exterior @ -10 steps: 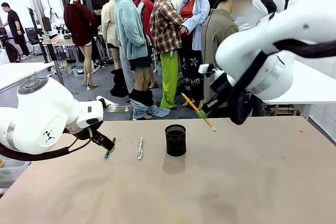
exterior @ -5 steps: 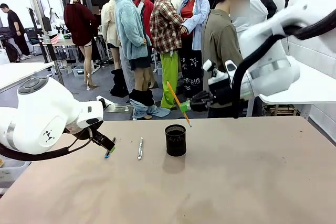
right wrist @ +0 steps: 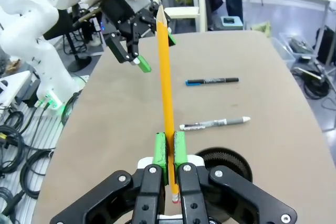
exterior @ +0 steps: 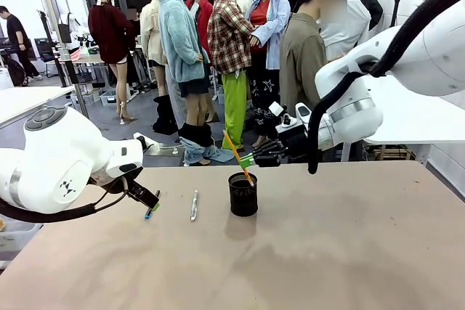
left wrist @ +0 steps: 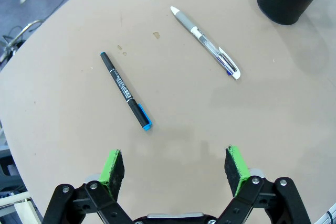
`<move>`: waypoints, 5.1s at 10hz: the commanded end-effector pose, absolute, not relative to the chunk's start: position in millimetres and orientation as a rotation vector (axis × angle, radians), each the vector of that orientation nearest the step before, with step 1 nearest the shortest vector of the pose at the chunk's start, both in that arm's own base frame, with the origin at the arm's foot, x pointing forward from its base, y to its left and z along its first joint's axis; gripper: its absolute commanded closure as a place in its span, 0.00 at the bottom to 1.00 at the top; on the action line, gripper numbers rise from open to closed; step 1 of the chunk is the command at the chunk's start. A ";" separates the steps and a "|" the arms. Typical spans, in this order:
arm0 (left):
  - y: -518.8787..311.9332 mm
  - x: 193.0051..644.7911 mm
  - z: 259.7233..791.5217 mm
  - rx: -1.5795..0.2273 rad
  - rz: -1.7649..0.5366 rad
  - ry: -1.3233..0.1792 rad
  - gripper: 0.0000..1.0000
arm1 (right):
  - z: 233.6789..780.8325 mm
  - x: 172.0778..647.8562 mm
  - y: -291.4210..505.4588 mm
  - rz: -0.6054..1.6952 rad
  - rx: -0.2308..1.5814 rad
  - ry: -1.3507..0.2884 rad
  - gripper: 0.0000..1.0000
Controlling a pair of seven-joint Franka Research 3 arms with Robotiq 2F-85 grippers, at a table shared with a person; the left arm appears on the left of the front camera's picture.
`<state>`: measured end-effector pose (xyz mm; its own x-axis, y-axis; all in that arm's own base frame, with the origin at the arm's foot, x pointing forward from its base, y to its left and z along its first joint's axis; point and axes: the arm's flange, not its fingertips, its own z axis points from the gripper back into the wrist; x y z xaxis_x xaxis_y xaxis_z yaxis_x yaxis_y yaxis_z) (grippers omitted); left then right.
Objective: Place the pens into the pen holder.
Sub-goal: Pick up a writing instrument from the table and place it into the Pen holder.
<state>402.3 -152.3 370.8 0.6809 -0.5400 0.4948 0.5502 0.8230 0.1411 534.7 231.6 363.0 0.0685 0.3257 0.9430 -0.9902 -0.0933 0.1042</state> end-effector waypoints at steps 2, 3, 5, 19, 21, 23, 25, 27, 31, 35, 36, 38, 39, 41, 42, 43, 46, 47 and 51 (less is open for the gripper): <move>-150.8 402.5 371.4 -0.021 -0.608 -0.550 0.00 | 365.4 544.9 228.2 1.377 1.120 -0.864 1.00; -150.8 402.5 371.4 -0.021 -0.608 -0.550 0.00 | 364.5 548.5 229.7 1.377 1.100 -0.905 1.00; -150.8 402.5 371.4 -0.021 -0.608 -0.550 0.00 | 357.5 564.5 235.6 1.402 1.095 -0.931 1.00; -150.8 402.5 371.4 -0.021 -0.608 -0.550 0.00 | 345.4 565.7 233.5 1.399 1.025 -0.843 0.31; -150.8 402.5 371.4 -0.021 -0.608 -0.550 0.00 | 366.6 535.0 204.7 1.369 0.864 -0.832 0.31; -150.8 402.5 371.4 -0.021 -0.608 -0.550 0.00 | 389.5 491.6 160.4 1.270 0.651 -0.823 0.31; -150.8 402.5 371.4 -0.021 -0.608 -0.550 0.00 | 406.7 459.9 105.2 1.070 0.472 -0.827 0.31; -150.8 402.5 371.4 -0.021 -0.608 -0.550 0.00 | 423.9 433.8 47.9 0.836 0.393 -0.769 0.31; -150.8 402.5 371.4 -0.021 -0.608 -0.550 0.00 | 451.2 388.8 -24.1 0.324 0.113 -0.555 0.31; -150.8 402.5 371.4 -0.021 -0.608 -0.550 0.00 | 468.0 380.3 -39.3 0.079 0.092 -0.418 0.31; -150.8 402.5 371.4 -0.021 -0.608 -0.550 0.00 | 470.0 385.4 -40.3 0.026 0.096 -0.407 0.31; -152.7 402.8 370.9 -0.019 -0.612 -0.549 0.00 | 468.1 393.7 -35.6 0.040 0.115 -0.378 0.31; -154.1 412.6 364.1 0.046 -0.555 -0.525 0.00 | 465.1 383.0 -48.2 0.044 0.078 -0.399 0.31; -159.4 440.1 358.0 0.066 -0.469 -0.452 0.00 | 465.1 383.0 -48.2 0.044 0.078 -0.399 0.31; -161.4 454.7 355.1 0.084 -0.413 -0.440 0.00 | 465.1 383.0 -48.2 0.044 0.078 -0.399 0.31; -163.8 463.3 349.8 0.042 -0.406 -0.411 0.00 | 465.1 383.0 -48.2 0.044 0.078 -0.399 0.31; -145.1 460.9 349.7 0.030 -0.420 -0.417 0.00 | 465.1 383.0 -48.2 0.044 0.078 -0.399 0.31; -145.1 460.9 349.7 0.030 -0.420 -0.417 0.00 | 465.1 383.0 -48.2 0.044 0.078 -0.399 0.31; -152.9 484.6 339.1 0.023 -0.373 -0.357 0.00 | 465.1 383.0 -48.2 0.044 0.078 -0.399 0.31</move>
